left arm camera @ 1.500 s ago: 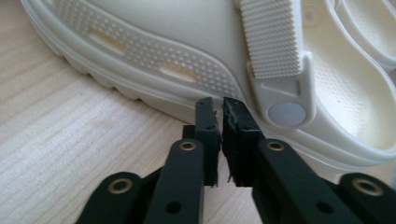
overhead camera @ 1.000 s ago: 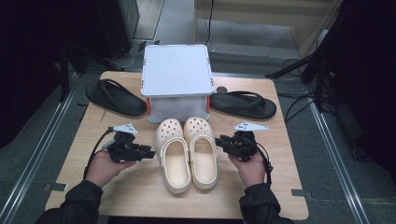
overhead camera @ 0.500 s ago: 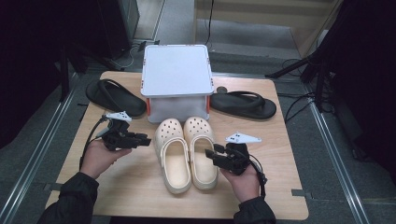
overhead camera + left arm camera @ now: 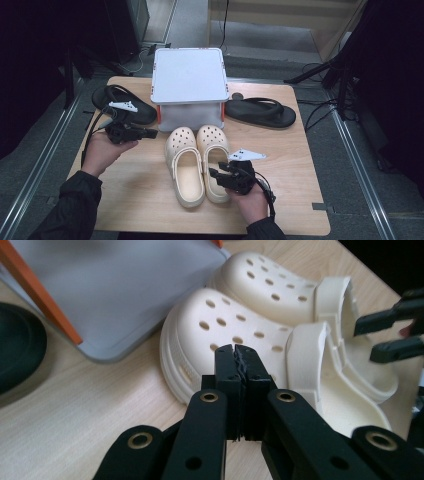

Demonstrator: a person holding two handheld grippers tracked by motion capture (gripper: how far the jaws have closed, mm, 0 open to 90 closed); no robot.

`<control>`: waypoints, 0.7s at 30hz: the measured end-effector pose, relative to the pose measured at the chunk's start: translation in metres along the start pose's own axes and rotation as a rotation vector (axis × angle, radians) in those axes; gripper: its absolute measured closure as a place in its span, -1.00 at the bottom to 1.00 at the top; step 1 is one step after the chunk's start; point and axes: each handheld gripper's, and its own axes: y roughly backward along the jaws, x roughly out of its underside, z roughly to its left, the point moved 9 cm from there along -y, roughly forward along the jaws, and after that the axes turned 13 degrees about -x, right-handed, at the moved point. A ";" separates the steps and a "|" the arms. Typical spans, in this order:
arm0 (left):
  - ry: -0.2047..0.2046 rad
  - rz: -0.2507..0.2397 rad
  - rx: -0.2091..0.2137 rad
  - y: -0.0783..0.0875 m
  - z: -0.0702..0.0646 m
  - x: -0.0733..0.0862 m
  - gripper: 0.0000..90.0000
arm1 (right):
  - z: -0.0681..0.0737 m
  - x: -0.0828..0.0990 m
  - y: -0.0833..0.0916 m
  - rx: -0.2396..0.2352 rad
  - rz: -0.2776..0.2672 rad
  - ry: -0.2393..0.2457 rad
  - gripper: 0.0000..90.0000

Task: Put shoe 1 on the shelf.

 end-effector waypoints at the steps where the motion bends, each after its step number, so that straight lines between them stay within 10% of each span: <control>1: 0.002 0.001 0.007 0.001 0.000 -0.004 0.99 | 0.000 0.000 -0.001 0.000 -0.001 0.003 0.23; 21: 0.016 -0.036 -0.014 0.008 0.026 -0.067 0.99 | 0.001 0.005 -0.011 0.002 0.031 -0.021 0.17</control>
